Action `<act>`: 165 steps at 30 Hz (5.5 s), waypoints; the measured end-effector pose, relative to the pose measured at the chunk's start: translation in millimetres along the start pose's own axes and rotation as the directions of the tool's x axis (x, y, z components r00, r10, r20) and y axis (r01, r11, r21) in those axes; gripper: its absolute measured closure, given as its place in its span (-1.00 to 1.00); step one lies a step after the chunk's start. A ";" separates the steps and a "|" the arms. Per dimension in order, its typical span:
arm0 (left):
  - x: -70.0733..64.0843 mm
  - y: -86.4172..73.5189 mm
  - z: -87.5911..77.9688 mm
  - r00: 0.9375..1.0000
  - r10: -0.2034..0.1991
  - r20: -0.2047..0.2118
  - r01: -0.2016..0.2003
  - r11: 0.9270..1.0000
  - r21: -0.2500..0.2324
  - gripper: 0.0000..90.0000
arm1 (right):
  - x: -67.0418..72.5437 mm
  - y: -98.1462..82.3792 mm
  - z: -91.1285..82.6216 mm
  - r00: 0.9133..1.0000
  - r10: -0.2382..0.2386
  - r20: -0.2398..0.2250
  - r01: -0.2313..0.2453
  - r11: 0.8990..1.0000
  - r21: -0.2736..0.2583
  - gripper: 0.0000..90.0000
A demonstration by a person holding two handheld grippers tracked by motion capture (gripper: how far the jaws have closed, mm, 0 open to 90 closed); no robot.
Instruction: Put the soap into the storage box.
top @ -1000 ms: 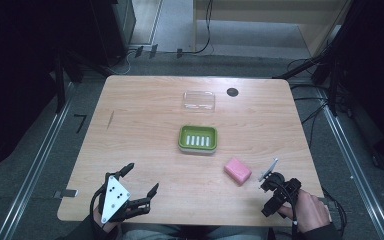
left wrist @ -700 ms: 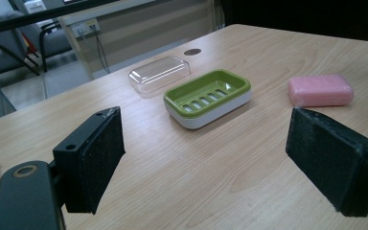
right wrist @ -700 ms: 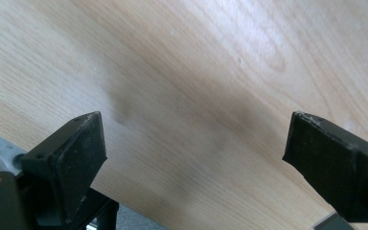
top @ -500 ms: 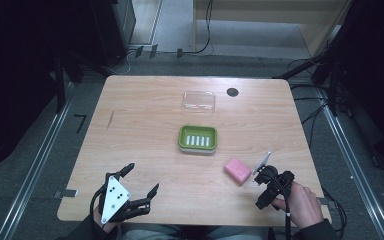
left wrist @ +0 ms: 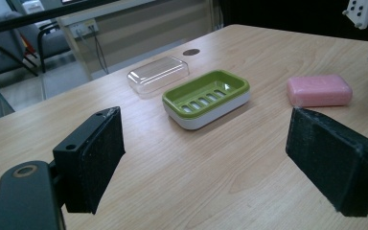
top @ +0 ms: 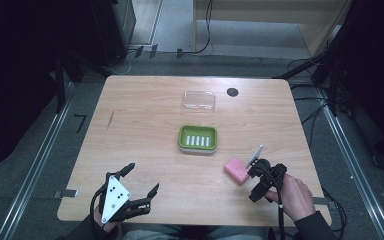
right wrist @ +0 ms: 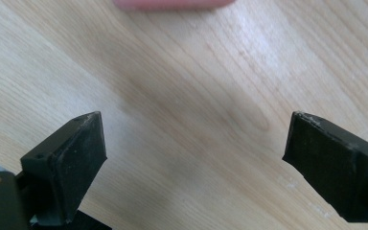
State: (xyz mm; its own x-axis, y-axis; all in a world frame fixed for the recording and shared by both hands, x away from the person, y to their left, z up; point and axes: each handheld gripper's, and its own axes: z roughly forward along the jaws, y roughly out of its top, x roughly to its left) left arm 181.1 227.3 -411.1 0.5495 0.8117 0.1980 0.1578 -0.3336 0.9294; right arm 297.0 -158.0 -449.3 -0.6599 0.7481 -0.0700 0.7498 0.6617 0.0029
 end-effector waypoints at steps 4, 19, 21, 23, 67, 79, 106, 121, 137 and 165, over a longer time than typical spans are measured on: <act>0.0 0.0 -0.2 1.000 0.005 0.001 -0.005 1.000 0.001 -0.70 | 0.8 6.3 -1.0 1.000 -0.004 0.001 0.004 1.000 -0.002 -0.84; 0.6 -0.1 -0.1 1.000 0.007 0.001 -0.007 1.000 0.001 -0.70 | 0.0 24.4 -4.3 1.000 -0.017 -0.008 0.017 1.000 -0.009 -0.84; 0.5 -0.1 0.2 1.000 0.008 0.001 -0.008 1.000 0.001 -0.70 | 0.6 26.8 -5.3 1.000 -0.021 -0.006 0.021 1.000 -0.015 -0.84; 0.6 -0.1 0.2 1.000 0.008 0.001 -0.008 1.000 0.001 -0.70 | 1.2 29.4 -6.2 1.000 -0.025 -0.006 0.024 1.000 -0.020 -0.84; 0.7 -0.5 -0.5 1.000 0.003 0.000 -0.003 1.000 -0.003 -0.70 | 6.7 86.7 9.3 0.995 -0.093 -0.031 0.092 0.995 -0.032 -0.67; 1.1 -0.6 -1.1 1.000 -0.001 -0.002 0.001 1.000 -0.006 -0.70 | 11.5 88.7 9.9 0.993 -0.120 -0.019 0.119 0.992 -0.043 -0.42; 1.2 -0.6 -1.9 1.000 0.002 -0.006 -0.002 1.000 -0.004 -0.70 | 9.8 88.5 12.3 0.984 -0.178 -0.023 0.177 0.984 -0.013 -0.15; 0.9 -0.6 -1.8 1.000 0.001 -0.008 -0.001 1.000 -0.006 -0.70 | 9.8 85.9 5.1 0.976 -0.215 -0.019 0.215 0.977 -0.015 -0.14; 0.9 -0.7 -1.9 1.000 0.001 -0.007 -0.001 1.000 -0.007 -0.70 | 10.8 94.5 -7.0 0.966 -0.257 -0.006 0.257 0.965 -0.058 -0.14; 0.7 -0.8 -1.7 1.000 0.003 -0.005 -0.003 1.000 -0.004 -0.70 | 10.9 106.7 -27.6 0.938 -0.347 0.021 0.347 0.931 -0.110 -0.14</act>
State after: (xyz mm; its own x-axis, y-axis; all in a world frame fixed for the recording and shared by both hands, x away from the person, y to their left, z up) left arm 180.0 229.0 -411.2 0.5458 0.8131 0.2025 0.1528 -0.3342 0.9300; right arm 368.4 -77.9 -422.2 -0.8780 0.4707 -0.0872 0.4639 0.8815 0.0878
